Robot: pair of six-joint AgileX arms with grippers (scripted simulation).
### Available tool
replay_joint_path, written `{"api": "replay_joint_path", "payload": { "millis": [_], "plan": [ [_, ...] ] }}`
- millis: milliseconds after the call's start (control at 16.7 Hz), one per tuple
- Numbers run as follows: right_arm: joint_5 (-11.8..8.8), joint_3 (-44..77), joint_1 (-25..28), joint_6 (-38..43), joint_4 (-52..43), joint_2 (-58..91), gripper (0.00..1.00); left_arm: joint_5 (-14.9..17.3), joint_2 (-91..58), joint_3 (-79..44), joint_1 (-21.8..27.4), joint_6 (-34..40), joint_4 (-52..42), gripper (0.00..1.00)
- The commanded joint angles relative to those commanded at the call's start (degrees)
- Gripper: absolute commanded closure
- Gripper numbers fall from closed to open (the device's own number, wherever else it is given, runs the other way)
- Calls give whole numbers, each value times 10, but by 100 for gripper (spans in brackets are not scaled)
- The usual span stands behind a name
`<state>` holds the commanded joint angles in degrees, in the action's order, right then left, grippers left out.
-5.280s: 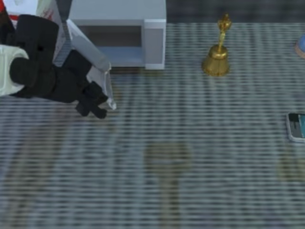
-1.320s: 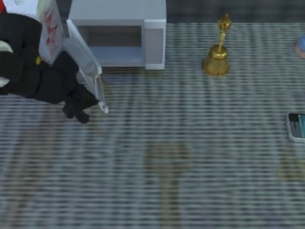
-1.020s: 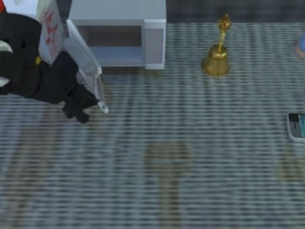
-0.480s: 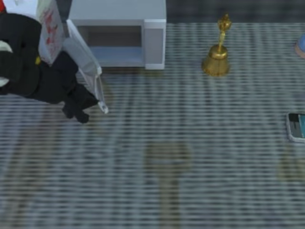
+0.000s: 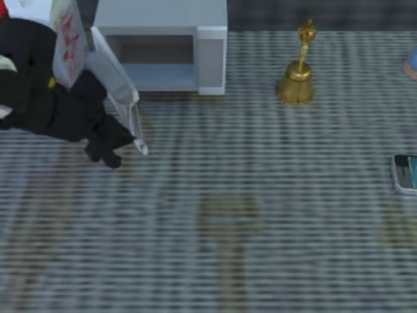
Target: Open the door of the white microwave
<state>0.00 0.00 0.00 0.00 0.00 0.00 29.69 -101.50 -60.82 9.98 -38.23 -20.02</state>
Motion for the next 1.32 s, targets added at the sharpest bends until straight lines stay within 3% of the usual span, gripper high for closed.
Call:
{"api": "replay_joint_path", "payload": {
  "millis": [540,1320],
  "plan": [
    [0,0,0,0,0,0,0,23,-7,-15,-23,-56,-33,100],
    [0,0,0,0,0,0,0,23,-7,-15,-23,-56,-33,100]
  ]
}}
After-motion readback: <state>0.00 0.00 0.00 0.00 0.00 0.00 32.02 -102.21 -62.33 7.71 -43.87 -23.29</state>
